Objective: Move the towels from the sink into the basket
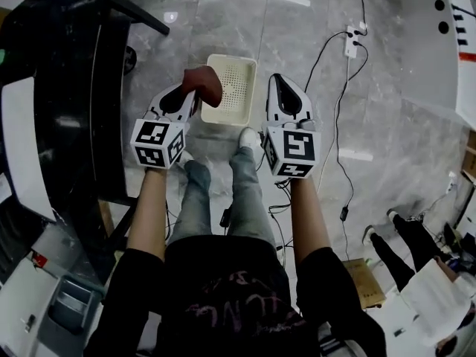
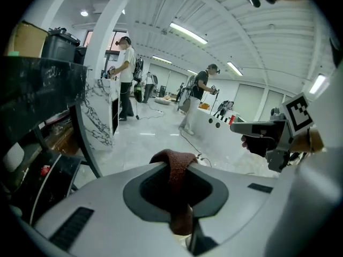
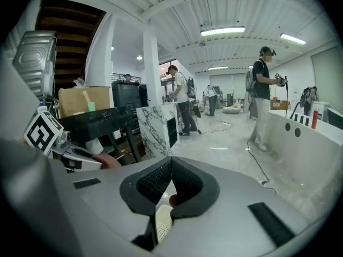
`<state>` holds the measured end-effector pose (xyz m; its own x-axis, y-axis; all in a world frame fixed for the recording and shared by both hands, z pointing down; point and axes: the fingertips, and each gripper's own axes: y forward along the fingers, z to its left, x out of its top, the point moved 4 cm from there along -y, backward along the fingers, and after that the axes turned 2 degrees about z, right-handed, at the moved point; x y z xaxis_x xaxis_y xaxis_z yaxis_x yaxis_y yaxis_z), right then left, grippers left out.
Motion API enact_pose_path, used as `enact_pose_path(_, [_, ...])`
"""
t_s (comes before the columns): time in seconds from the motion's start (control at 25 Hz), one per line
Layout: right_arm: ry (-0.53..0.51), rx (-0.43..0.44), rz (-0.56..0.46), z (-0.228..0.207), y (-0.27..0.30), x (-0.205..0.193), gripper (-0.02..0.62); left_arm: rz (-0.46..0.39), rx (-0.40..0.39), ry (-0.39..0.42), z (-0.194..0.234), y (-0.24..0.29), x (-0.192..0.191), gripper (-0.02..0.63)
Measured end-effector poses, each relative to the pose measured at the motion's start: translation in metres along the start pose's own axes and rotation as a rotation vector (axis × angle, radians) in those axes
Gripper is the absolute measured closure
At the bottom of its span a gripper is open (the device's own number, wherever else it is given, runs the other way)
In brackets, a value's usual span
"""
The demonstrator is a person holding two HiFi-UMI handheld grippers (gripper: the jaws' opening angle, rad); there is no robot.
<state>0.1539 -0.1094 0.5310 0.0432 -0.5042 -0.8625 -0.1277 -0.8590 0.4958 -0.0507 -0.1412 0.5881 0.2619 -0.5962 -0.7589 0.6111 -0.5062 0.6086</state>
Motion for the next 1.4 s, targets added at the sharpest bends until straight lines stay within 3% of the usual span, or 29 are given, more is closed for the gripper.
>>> enact_pose_path(0.48, [0.034, 0.020, 0.153, -0.029, 0.066, -0.155, 0.580, 0.116, -0.010, -0.091, 0.014, 0.101, -0.138, 0.554])
enact_pose_path(0.96, [0.008, 0.072, 0.273, -0.039, 0.127, -0.297, 0.580, 0.219, -0.047, -0.087, 0.031, 0.198, -0.266, 0.554])
enact_pose_path(1.2, [0.011, 0.069, 0.297, -0.052, 0.144, -0.341, 0.580, 0.244, -0.059, -0.073, 0.032, 0.231, -0.307, 0.546])
enact_pose_path(1.4, [-0.006, 0.076, 0.317, -0.054, 0.148, -0.362, 0.580, 0.292, -0.081, -0.057, 0.033, 0.248, -0.333, 0.379])
